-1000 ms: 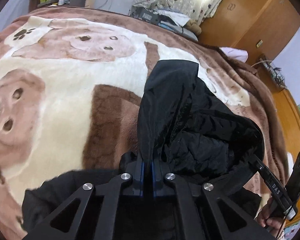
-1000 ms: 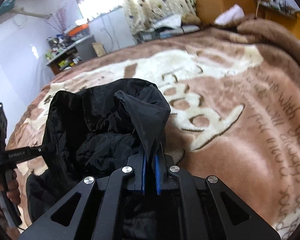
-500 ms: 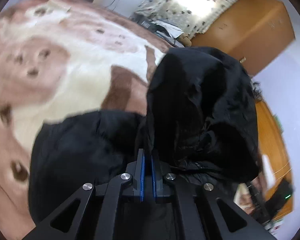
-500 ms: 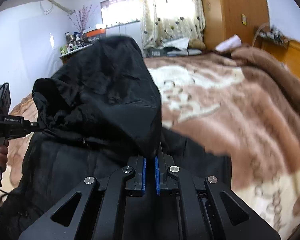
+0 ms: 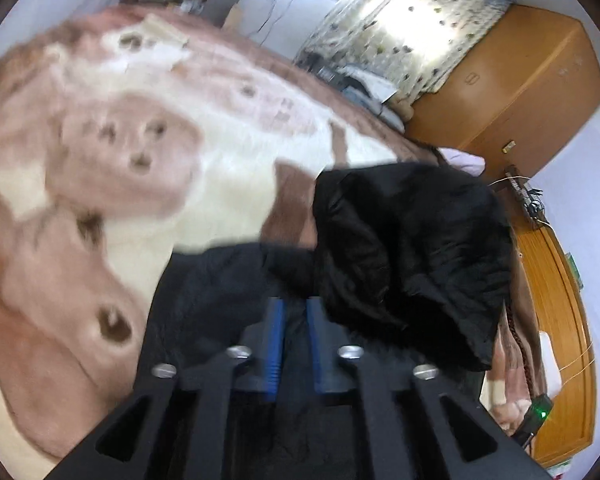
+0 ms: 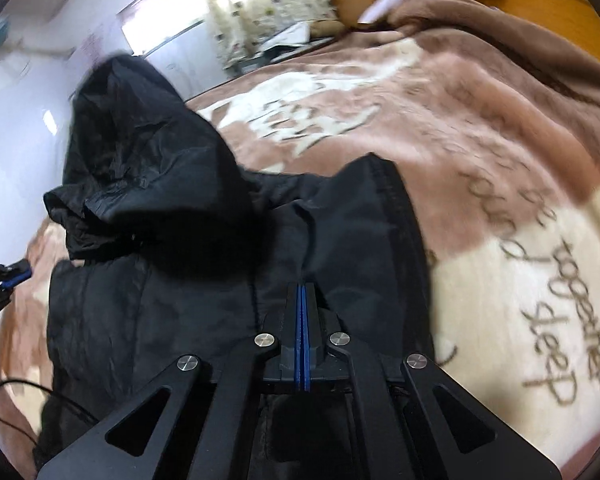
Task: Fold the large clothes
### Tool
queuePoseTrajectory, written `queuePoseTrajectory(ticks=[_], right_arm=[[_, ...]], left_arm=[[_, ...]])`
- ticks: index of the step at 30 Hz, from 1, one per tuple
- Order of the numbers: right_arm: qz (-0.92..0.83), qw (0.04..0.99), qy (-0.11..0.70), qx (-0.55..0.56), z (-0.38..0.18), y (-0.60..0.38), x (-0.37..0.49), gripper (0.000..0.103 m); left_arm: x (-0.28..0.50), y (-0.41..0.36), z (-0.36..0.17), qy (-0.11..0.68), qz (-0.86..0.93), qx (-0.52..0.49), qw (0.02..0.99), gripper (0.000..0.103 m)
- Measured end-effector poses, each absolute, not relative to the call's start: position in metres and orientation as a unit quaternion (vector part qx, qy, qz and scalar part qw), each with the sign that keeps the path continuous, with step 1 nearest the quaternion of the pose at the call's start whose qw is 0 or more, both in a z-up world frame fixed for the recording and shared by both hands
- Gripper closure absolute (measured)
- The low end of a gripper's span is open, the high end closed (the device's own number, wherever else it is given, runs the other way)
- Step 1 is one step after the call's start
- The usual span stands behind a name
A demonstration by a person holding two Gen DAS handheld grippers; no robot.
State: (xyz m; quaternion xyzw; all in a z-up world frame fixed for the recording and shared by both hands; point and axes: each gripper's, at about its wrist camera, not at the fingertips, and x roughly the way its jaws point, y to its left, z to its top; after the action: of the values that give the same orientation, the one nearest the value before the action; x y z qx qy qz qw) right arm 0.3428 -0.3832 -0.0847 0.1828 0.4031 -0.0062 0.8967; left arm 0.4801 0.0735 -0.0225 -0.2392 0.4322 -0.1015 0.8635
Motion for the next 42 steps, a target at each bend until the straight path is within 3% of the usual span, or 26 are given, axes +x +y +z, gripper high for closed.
queuePoseTrajectory(ticks=[1, 3, 6, 11, 12, 13, 15, 21, 27, 29, 30, 31, 33, 42], right_arm=[[-0.009, 0.899, 0.391, 0.196, -0.078, -0.388, 0.341, 0.103], [-0.012, 0.912, 0.358, 0.2, -0.059, -0.392, 0.34, 0.103], [0.009, 0.924, 0.344, 0.165, -0.032, -0.386, 0.362, 0.084], [0.021, 0.927, 0.352, 0.125, -0.008, -0.376, 0.407, 0.081], [0.029, 0.928, 0.349, 0.13, -0.004, -0.377, 0.418, 0.073], [0.038, 0.925, 0.353, 0.136, -0.002, -0.379, 0.43, 0.057], [0.039, 0.921, 0.363, 0.139, -0.002, -0.379, 0.446, 0.043], [0.018, 0.892, 0.39, 0.226, -0.018, -0.401, 0.518, 0.042], [0.052, 0.83, 0.47, 0.296, -0.068, -0.397, 0.566, 0.042], [0.054, 0.829, 0.48, 0.282, -0.076, -0.387, 0.568, 0.043], [0.051, 0.832, 0.482, 0.27, -0.077, -0.383, 0.567, 0.058], [0.054, 0.836, 0.48, 0.261, -0.077, -0.382, 0.565, 0.075], [0.051, 0.84, 0.475, 0.256, -0.075, -0.383, 0.555, 0.083], [0.093, 0.894, 0.397, 0.187, -0.016, -0.363, 0.489, 0.088]], left_arm=[[0.485, 0.07, -0.013, 0.421, -0.107, -0.236, 0.869, 0.055], [0.492, 0.065, -0.001, 0.401, -0.128, -0.239, 0.875, 0.043], [0.514, 0.047, 0.002, 0.414, -0.131, -0.224, 0.872, 0.043], [0.541, 0.024, -0.012, 0.453, -0.139, -0.195, 0.859, 0.039], [0.547, 0.022, -0.015, 0.458, -0.137, -0.187, 0.858, 0.03], [0.556, 0.021, -0.019, 0.465, -0.134, -0.184, 0.856, 0.027], [0.569, 0.018, -0.024, 0.468, -0.133, -0.189, 0.853, 0.027], [0.624, -0.001, -0.045, 0.484, -0.117, -0.162, 0.852, 0.027], [0.667, -0.014, -0.073, 0.52, -0.125, -0.178, 0.826, 0.027], [0.673, -0.022, -0.084, 0.533, -0.129, -0.176, 0.817, 0.029], [0.672, -0.024, -0.085, 0.531, -0.135, -0.18, 0.817, 0.038], [0.671, -0.029, -0.086, 0.528, -0.143, -0.18, 0.817, 0.059], [0.666, -0.035, -0.087, 0.533, -0.129, -0.158, 0.821, 0.091], [0.6, -0.007, -0.037, 0.478, -0.161, -0.18, 0.845, 0.096]])
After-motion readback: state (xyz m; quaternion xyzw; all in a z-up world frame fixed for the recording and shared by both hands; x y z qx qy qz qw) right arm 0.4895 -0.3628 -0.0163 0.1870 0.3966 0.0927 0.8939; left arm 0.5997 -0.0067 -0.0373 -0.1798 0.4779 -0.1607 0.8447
